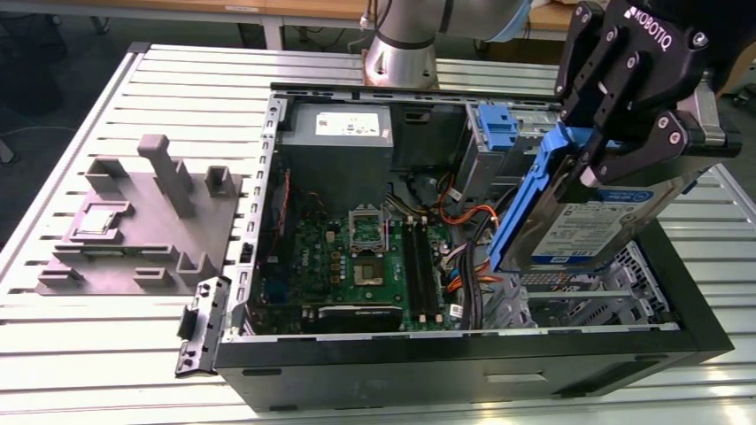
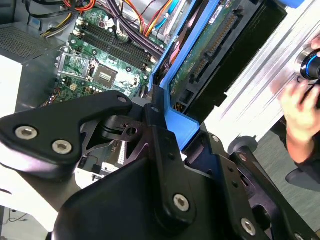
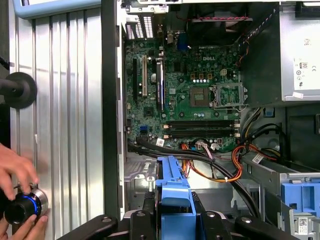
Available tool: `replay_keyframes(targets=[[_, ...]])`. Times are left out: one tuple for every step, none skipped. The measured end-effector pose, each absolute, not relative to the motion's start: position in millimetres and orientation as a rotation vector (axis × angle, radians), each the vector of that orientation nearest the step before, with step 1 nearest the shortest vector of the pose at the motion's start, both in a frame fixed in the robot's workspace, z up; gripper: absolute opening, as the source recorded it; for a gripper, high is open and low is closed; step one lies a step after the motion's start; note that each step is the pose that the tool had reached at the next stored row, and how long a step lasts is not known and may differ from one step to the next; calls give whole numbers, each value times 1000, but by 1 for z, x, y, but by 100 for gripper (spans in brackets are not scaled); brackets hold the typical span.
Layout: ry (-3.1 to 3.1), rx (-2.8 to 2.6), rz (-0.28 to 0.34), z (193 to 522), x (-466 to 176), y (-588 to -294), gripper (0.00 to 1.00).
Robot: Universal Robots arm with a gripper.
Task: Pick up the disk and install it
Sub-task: 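Insert the disk into the insertion slot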
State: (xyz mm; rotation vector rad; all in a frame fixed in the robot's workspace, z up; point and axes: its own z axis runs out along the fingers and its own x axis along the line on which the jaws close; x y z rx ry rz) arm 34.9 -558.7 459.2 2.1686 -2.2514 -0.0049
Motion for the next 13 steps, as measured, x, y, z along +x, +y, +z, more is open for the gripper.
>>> replay_keyframes(targets=[[-2251,2169,-5,459,35,-559,36],[-2251,2169,-5,459,35,-559,36],[-2251,2169,-5,459,35,-559,36],[-2251,2169,-5,459,35,-559,36],[-2251,2169,-5,459,35,-559,36],[-2251,2169,-5,459,35,-559,36],[-2251,2169,-5,459,35,-559,36],[-2251,2169,-5,459,35,-559,36],[-2251,2169,-5,459,36,-559,36],[-2251,2169,-5,459,37,-559,36],[-2251,2169,-5,459,39,-559,36],[-2252,2169,-5,458,41,-559,36],[-2252,2168,-5,458,42,-559,36]])
